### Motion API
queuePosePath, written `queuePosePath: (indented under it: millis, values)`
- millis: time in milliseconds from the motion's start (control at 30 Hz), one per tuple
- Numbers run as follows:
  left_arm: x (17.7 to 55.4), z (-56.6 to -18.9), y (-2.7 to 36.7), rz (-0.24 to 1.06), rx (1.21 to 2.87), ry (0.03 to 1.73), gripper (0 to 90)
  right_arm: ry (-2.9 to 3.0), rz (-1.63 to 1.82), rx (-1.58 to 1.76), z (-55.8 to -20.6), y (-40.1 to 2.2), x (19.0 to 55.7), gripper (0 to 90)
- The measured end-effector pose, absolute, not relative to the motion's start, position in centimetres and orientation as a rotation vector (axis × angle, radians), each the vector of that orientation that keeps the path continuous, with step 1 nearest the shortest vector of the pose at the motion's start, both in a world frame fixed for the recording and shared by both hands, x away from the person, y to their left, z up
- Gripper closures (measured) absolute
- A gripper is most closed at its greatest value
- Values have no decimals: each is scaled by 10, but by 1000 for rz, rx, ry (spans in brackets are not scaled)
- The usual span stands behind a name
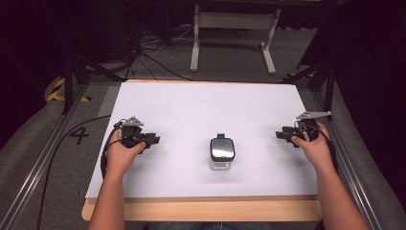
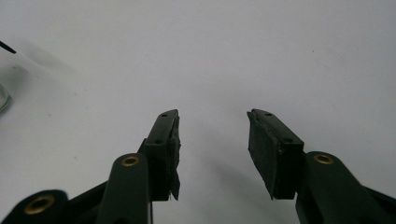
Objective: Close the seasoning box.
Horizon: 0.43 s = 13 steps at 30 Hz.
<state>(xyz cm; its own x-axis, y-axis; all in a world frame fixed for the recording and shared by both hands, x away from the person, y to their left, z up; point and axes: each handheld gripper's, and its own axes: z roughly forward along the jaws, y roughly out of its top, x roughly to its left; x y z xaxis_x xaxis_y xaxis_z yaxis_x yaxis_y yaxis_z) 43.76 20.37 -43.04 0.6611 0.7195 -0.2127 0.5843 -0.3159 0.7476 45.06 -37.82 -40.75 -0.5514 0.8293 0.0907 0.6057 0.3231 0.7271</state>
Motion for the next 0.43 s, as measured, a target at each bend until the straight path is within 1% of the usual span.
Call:
queuePosePath:
  millis: [33,100,233,300,433]
  values:
    - [438,-430,204,200,2020,1011,689,2295,1062,1289,-407,-378,451,537]
    - [439,-434,201,203,2024,1007,692,2266,1086,1315,-419,-379,450,535]
    - [440,-439,197,215,2028,1005,695,2307,1019,1305,-430,-375,452,517]
    - [440,-441,195,206,2034,1004,673,2316,1016,1305,-432,-373,452,510]
    - [440,-441,193,211,2044,1006,585,2306,1029,1289,-432,-371,451,493]
